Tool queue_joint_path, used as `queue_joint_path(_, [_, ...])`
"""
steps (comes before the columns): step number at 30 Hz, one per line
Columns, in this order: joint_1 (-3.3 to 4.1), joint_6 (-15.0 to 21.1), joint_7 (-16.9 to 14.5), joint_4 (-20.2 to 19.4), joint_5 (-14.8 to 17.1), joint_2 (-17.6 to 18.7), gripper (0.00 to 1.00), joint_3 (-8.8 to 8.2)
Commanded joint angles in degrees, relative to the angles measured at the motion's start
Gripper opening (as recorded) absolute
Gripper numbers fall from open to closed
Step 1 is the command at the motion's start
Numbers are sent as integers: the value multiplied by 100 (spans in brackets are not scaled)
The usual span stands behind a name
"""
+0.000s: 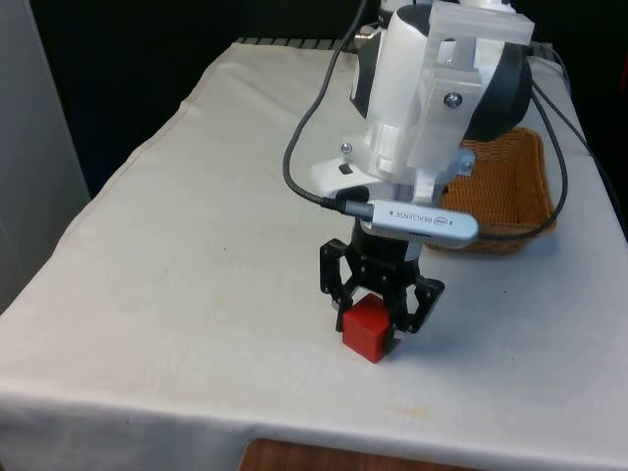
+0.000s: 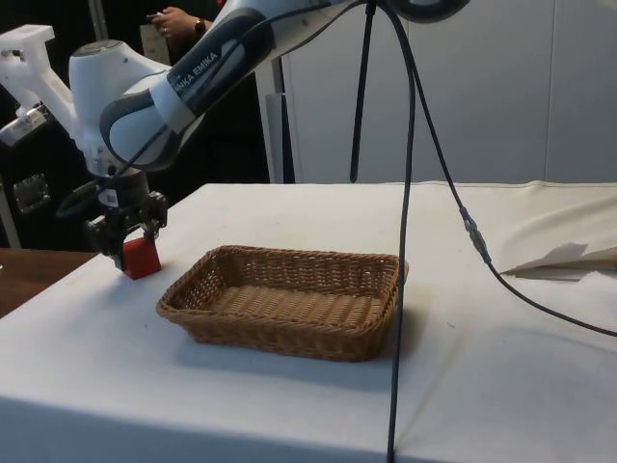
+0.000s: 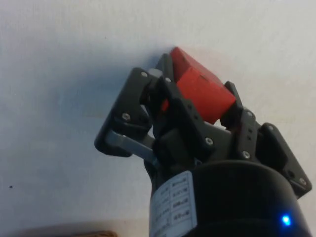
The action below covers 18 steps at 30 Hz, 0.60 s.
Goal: Pick up the cube and place it into the basket.
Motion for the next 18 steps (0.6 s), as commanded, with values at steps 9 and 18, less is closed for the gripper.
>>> queue_joint_path(9, [-6, -281, -40, 126, 11, -97, 12, -11])
queue_joint_path(18, [6, -561, -74, 40, 6, -344, 12, 0])
